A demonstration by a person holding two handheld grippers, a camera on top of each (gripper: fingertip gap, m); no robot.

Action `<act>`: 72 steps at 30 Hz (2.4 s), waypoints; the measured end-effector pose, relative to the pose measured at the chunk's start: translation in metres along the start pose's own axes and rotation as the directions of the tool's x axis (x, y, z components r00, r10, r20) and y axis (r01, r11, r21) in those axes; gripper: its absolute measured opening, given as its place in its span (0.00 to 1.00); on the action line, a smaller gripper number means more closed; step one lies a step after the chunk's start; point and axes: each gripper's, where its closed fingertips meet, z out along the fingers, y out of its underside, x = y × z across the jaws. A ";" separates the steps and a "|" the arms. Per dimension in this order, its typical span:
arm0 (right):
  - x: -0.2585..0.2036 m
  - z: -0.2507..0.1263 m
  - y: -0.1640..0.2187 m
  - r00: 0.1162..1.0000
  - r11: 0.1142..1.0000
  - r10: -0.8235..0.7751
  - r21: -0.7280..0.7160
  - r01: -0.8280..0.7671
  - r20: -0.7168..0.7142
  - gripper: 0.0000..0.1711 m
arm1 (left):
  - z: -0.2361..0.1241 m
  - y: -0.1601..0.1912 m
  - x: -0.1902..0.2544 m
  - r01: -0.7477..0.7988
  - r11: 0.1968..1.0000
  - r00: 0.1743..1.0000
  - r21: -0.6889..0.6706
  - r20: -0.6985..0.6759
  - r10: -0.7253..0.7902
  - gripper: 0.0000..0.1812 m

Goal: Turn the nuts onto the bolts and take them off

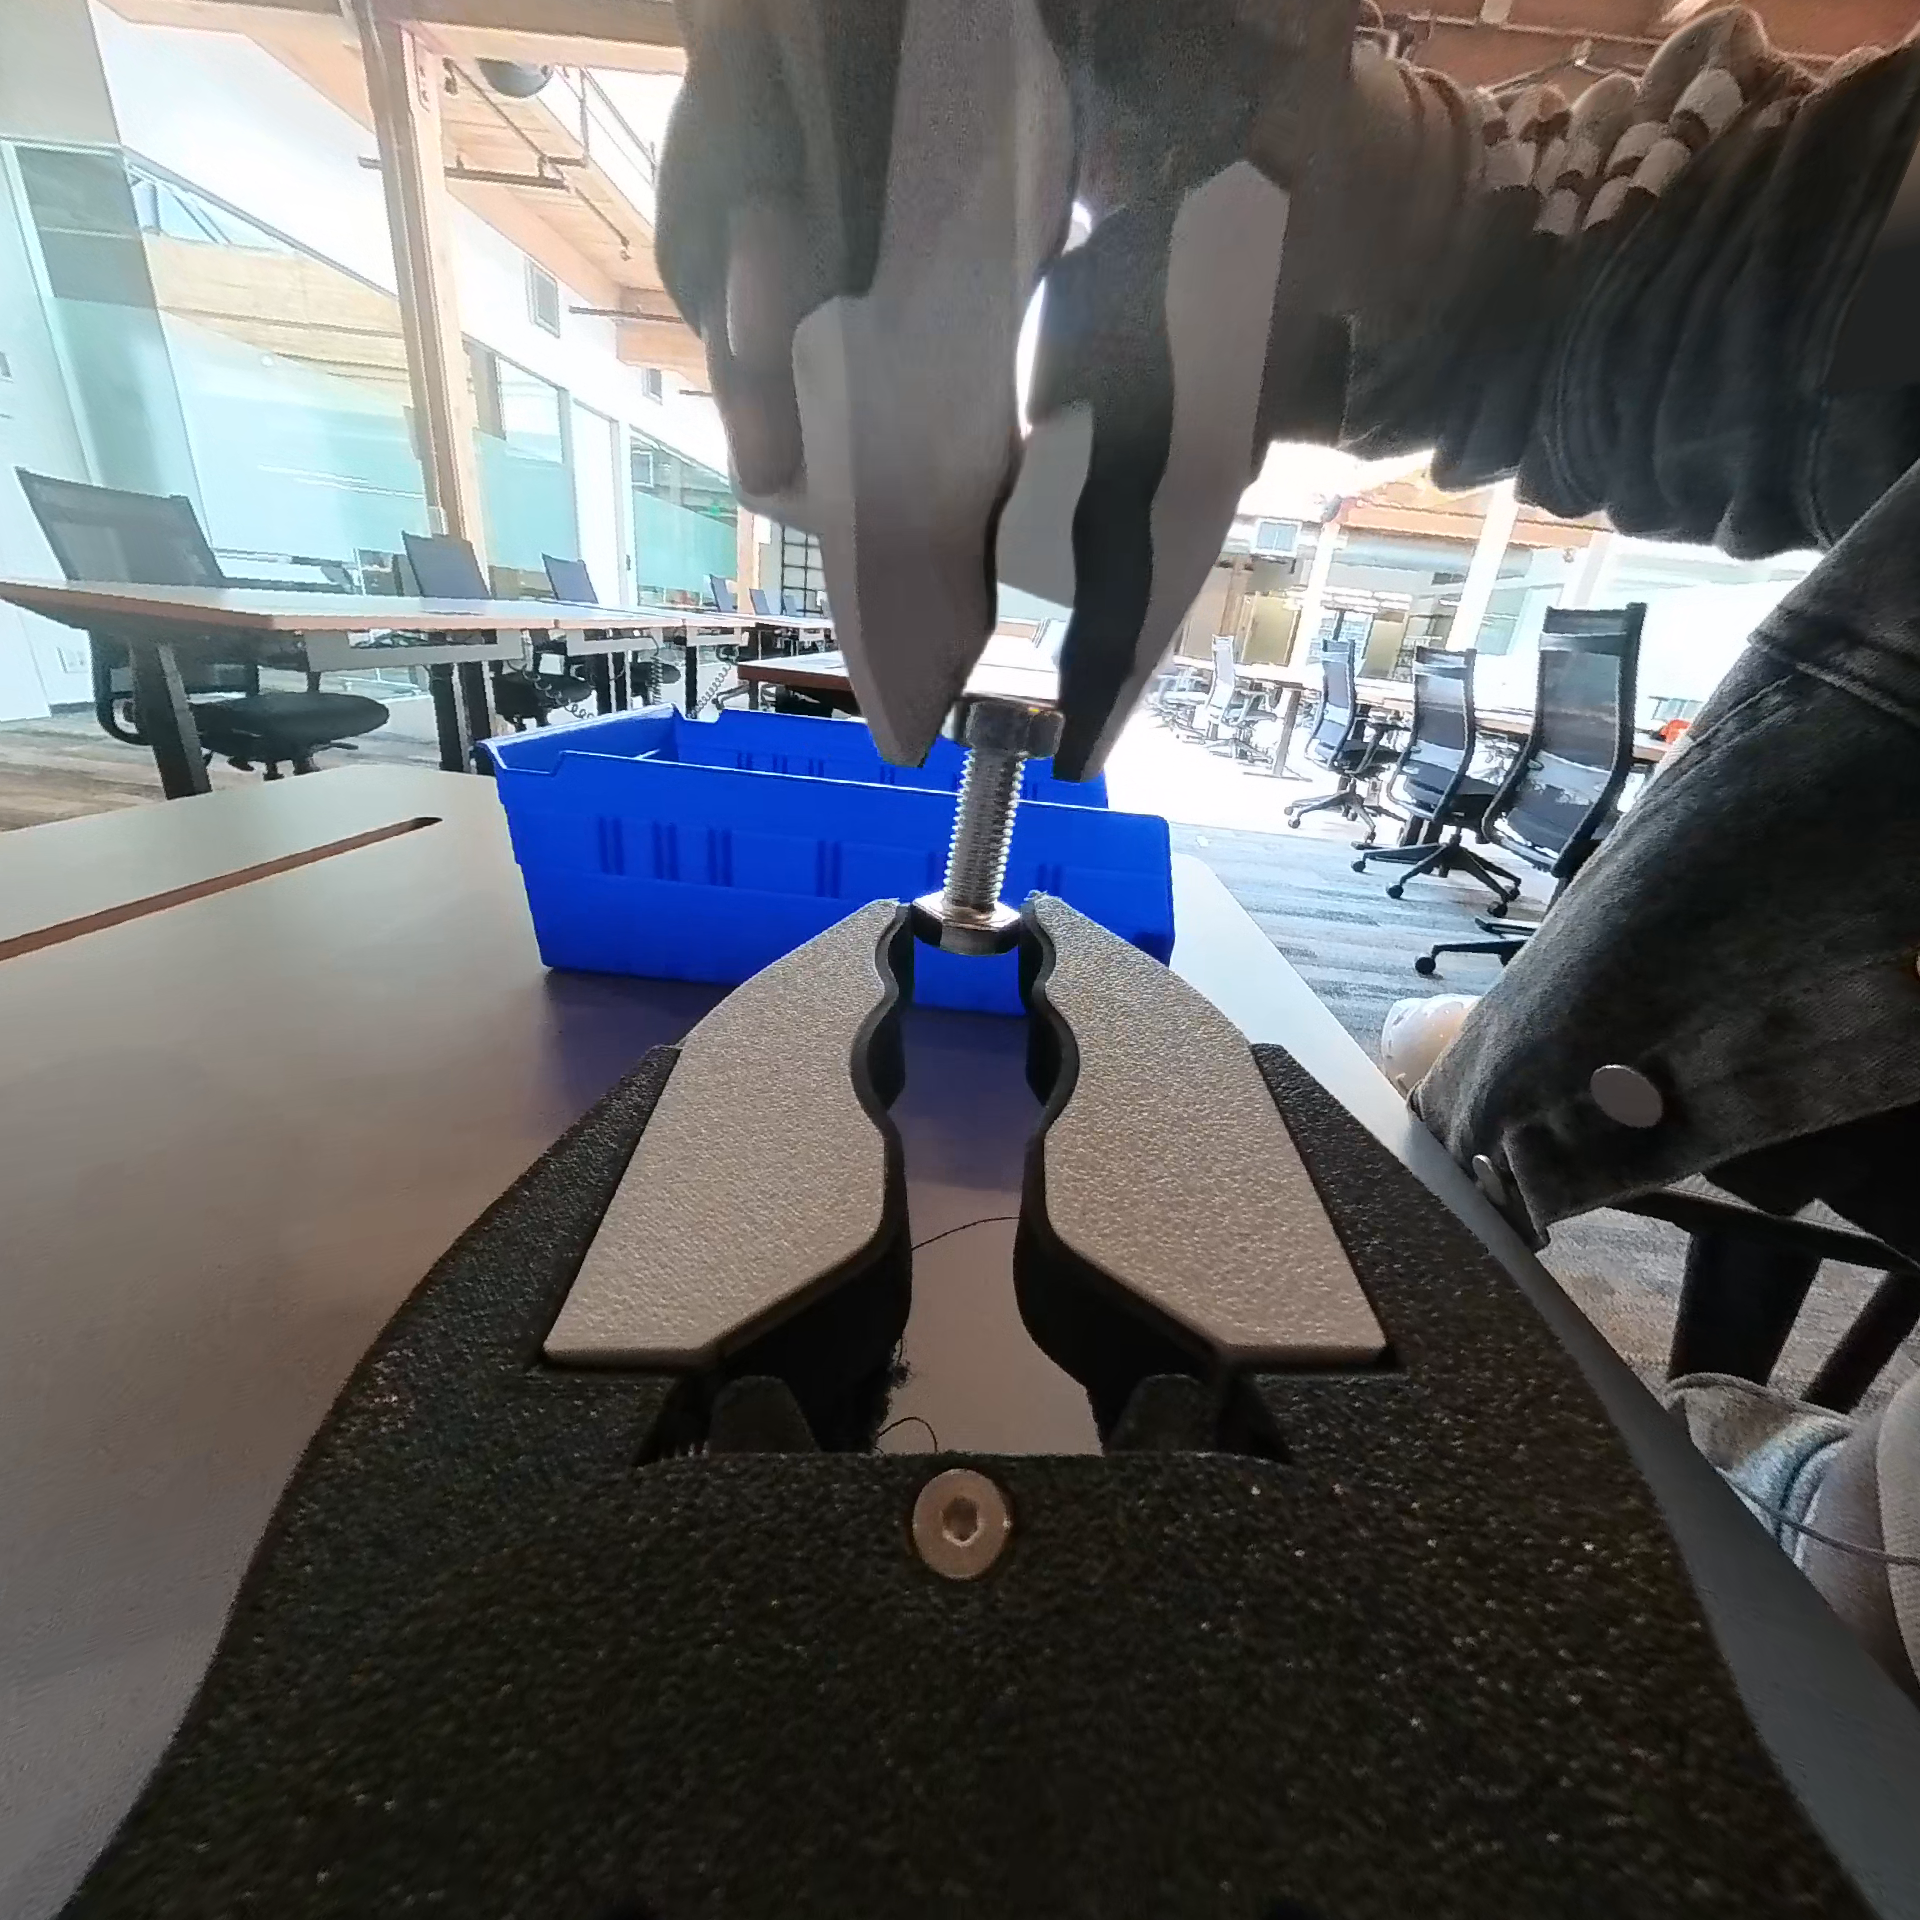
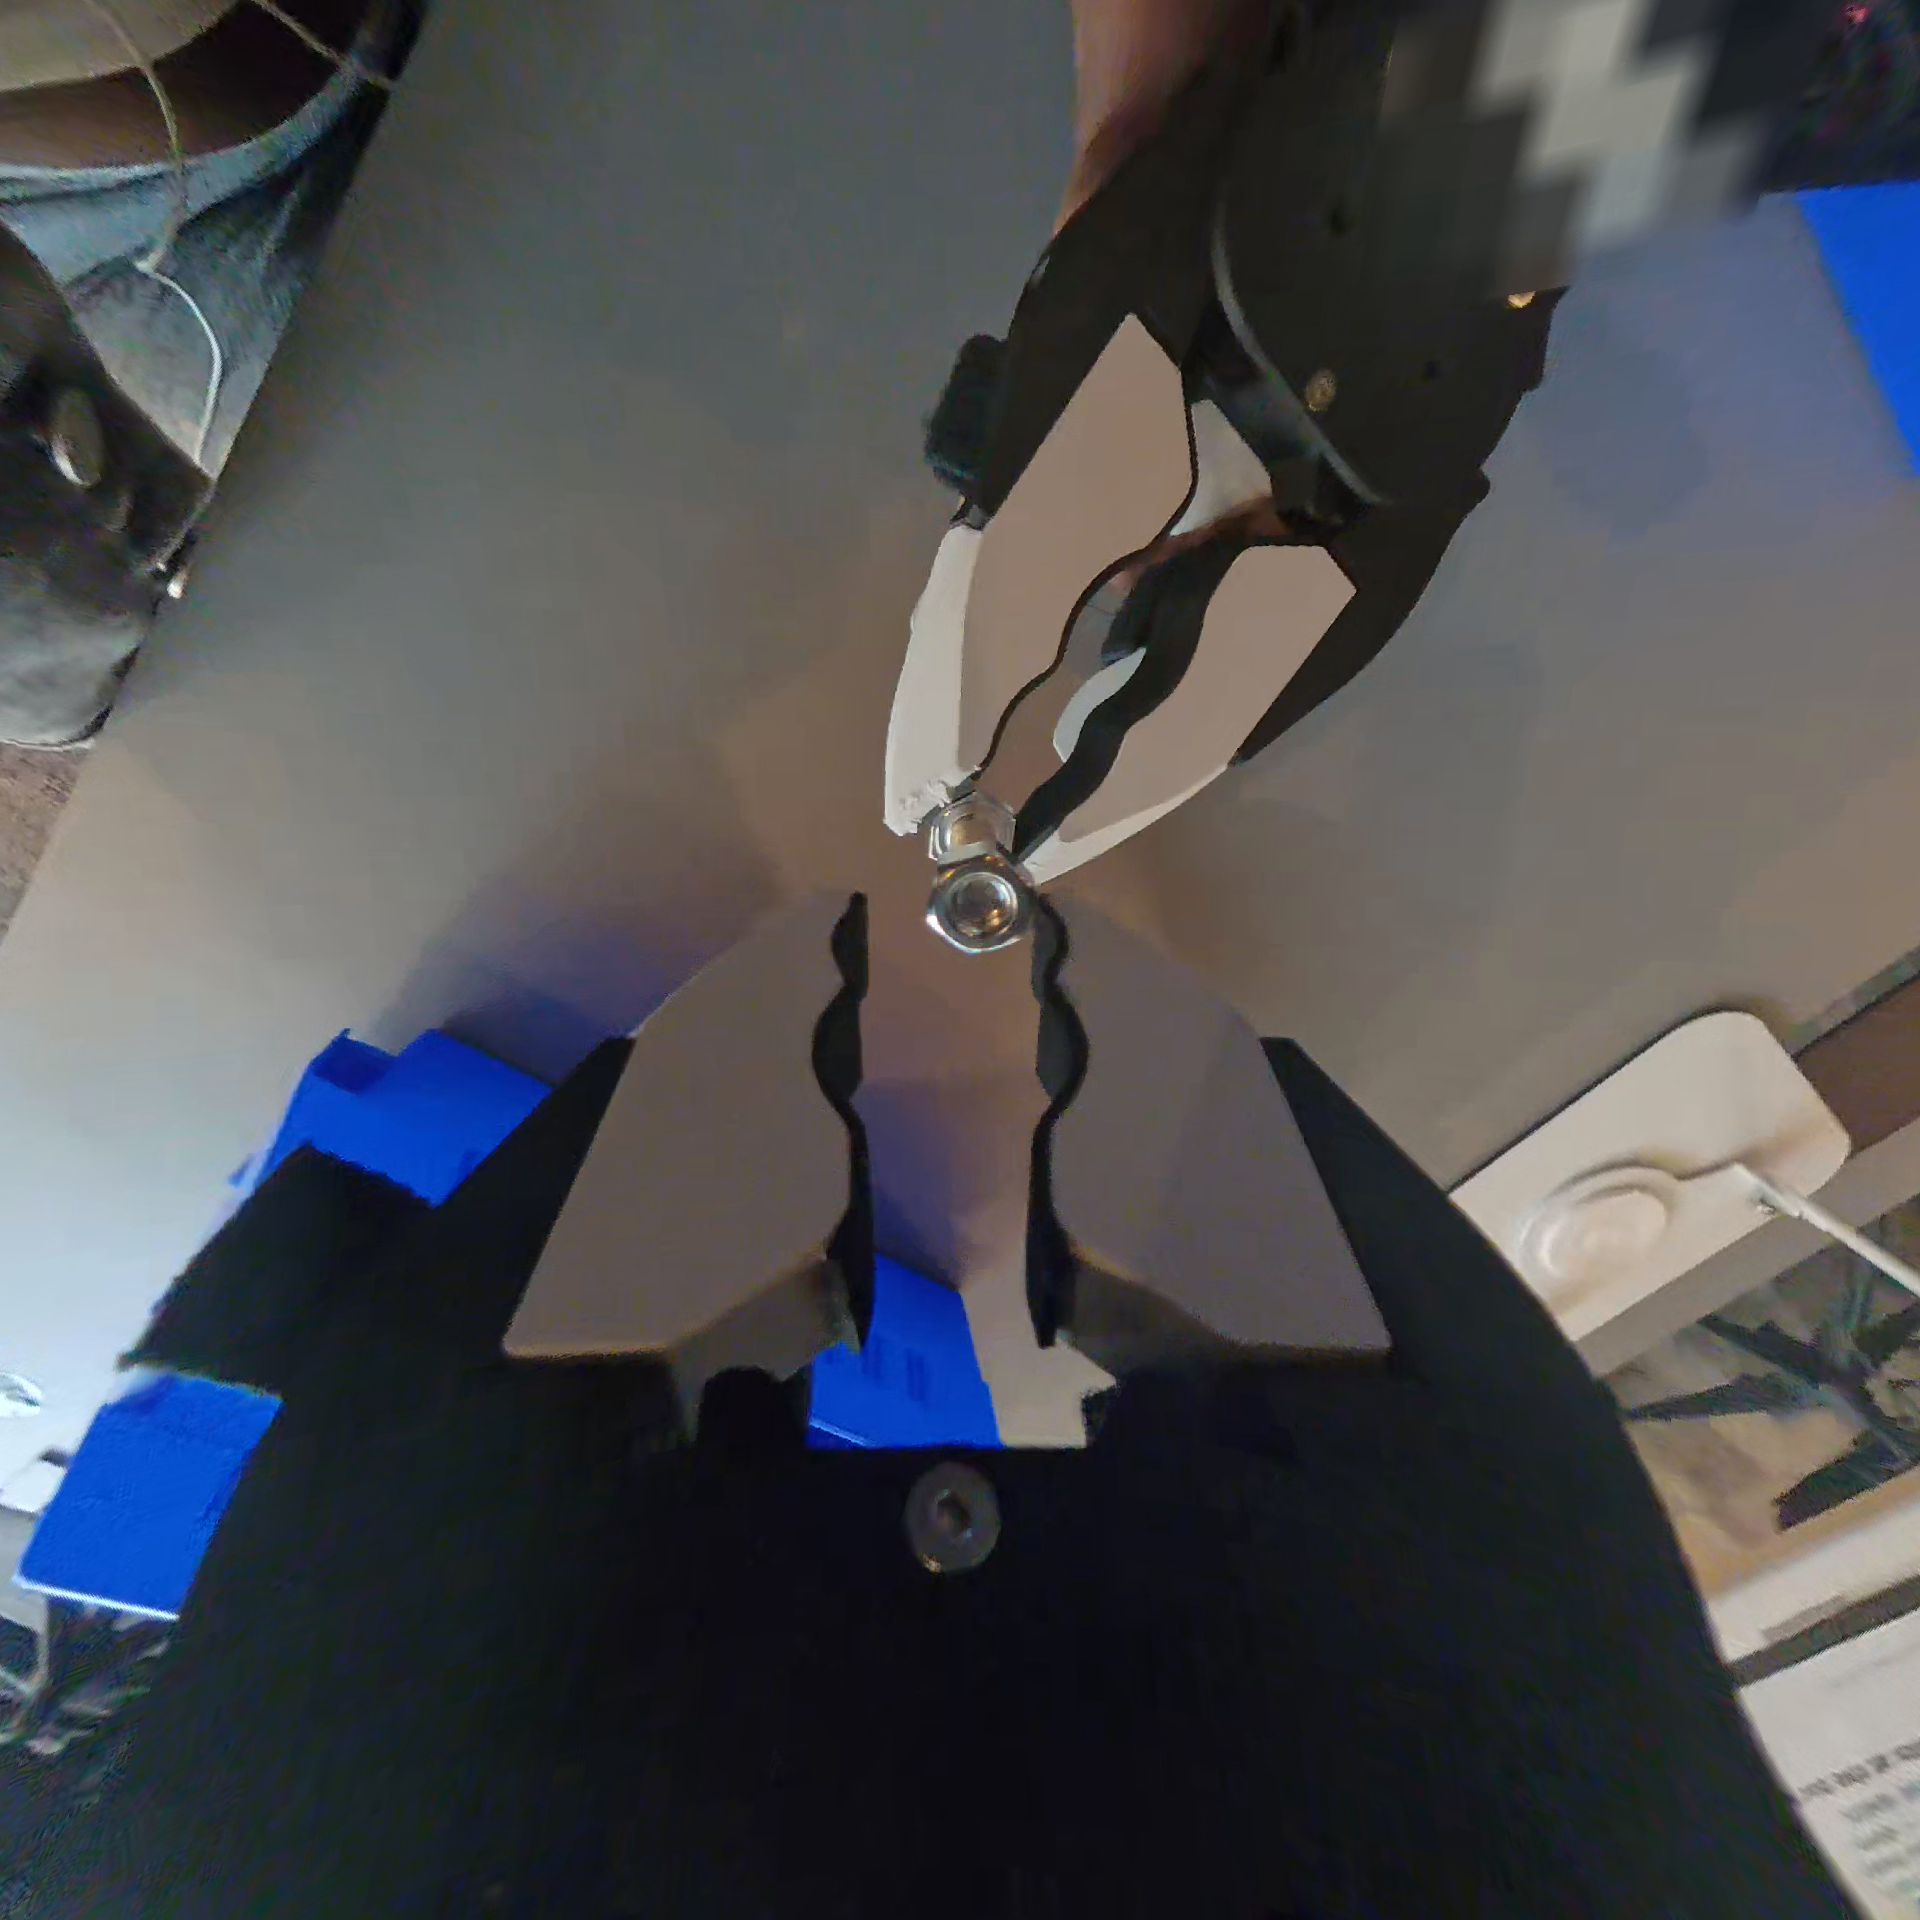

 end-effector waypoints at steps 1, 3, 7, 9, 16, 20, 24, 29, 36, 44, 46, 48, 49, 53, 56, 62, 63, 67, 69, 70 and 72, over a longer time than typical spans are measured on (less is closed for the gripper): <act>0.002 0.001 -0.001 1.000 1.000 -0.017 -0.003 0.017 -0.007 0.15 | 0.000 0.000 0.000 0.001 1.000 1.000 0.000 0.000 -0.001 0.10; 0.003 0.000 -0.002 0.999 0.999 -0.034 -0.002 0.034 -0.017 0.10 | 0.000 0.000 0.001 -0.005 1.000 1.000 -0.004 -0.004 0.005 0.10; 0.005 0.000 -0.001 0.996 0.996 0.087 -0.015 -0.087 -0.025 0.10 | 0.001 0.000 -0.001 -0.002 1.000 1.000 0.001 0.006 0.002 0.10; 0.005 0.000 -0.001 0.980 0.981 0.189 -0.039 -0.192 -0.057 0.10 | 0.000 0.001 -0.002 -0.001 1.000 1.000 -0.004 0.016 0.001 0.10; 0.004 0.002 -0.004 0.697 0.706 0.696 -0.006 -0.708 -0.172 0.10 | 0.001 0.002 -0.002 -0.017 1.000 1.000 -0.014 0.026 0.017 0.10; 0.005 0.001 -0.005 0.670 0.682 0.723 0.020 -0.731 -0.167 0.17 | 0.001 0.001 -0.002 -0.005 1.000 1.000 -0.006 0.019 0.005 0.10; 0.014 -0.006 0.003 0.816 0.833 0.531 -0.035 -0.552 -0.228 0.25 | 0.000 0.001 -0.002 -0.009 1.000 1.000 -0.008 0.016 0.009 0.10; 0.008 -0.007 -0.001 0.945 0.950 0.292 -0.073 -0.304 -0.146 0.21 | 0.000 0.001 -0.002 -0.001 1.000 1.000 -0.005 0.013 0.001 0.10; 0.004 -0.002 -0.004 0.997 0.996 0.020 -0.081 -0.026 -0.075 0.12 | 0.001 0.002 0.001 -0.006 1.000 1.000 -0.011 0.000 0.006 0.10; 0.010 -0.001 -0.005 0.936 0.937 0.336 -0.063 -0.343 -0.106 0.10 | 0.001 0.001 -0.003 -0.002 1.000 1.000 -0.010 0.024 0.002 0.10; 0.010 -0.001 -0.005 0.840 0.846 0.521 -0.043 -0.532 -0.149 0.10 | 0.000 0.001 -0.003 -0.004 1.000 1.000 -0.009 0.027 0.004 0.10; 0.007 0.000 -0.004 0.731 0.739 0.661 -0.023 -0.674 -0.169 0.10 | 0.001 0.003 -0.003 -0.010 1.000 1.000 -0.021 0.028 0.011 0.10; 0.006 0.000 -0.004 0.701 0.710 0.693 -0.006 -0.704 -0.170 0.12 | 0.002 0.003 -0.002 -0.019 0.999 0.999 -0.026 0.027 0.020 0.10; 0.006 0.000 -0.007 0.689 0.700 0.709 0.030 -0.714 -0.147 0.19 | 0.002 0.002 -0.002 -0.014 1.000 1.000 -0.016 0.026 0.014 0.10; 0.009 -0.004 -0.005 0.830 0.838 0.539 -0.002 -0.545 -0.146 0.21 | 0.002 0.003 -0.002 -0.015 1.000 1.000 -0.019 0.020 0.015 0.10; 0.000 -0.006 -0.005 0.995 0.994 0.087 -0.060 -0.090 -0.049 0.19 | 0.002 0.002 -0.001 -0.009 1.000 1.000 -0.018 0.007 0.009 0.10; 0.000 -0.005 -0.004 0.998 0.997 0.045 -0.060 -0.047 -0.037 0.18 | 0.002 0.003 0.000 -0.013 1.000 1.000 -0.022 0.005 0.013 0.10; 0.004 0.000 -0.007 1.000 0.999 -0.022 -0.026 0.022 -0.021 0.13 | 0.001 0.002 0.000 -0.008 1.000 1.000 -0.017 0.002 0.008 0.10; 0.007 0.000 -0.008 0.999 0.999 -0.030 -0.015 0.030 -0.029 0.11 | 0.002 0.003 0.000 -0.014 1.000 1.000 -0.021 0.002 0.014 0.10; 0.007 0.000 -0.008 0.999 1.000 -0.007 -0.016 0.007 -0.031 0.11 | 0.002 0.002 0.000 -0.012 1.000 1.000 -0.019 0.005 0.012 0.10; 0.008 -0.001 -0.007 0.996 0.997 0.079 -0.025 -0.080 -0.034 0.11 | 0.002 0.002 -0.002 -0.008 1.000 1.000 -0.015 0.012 0.008 0.10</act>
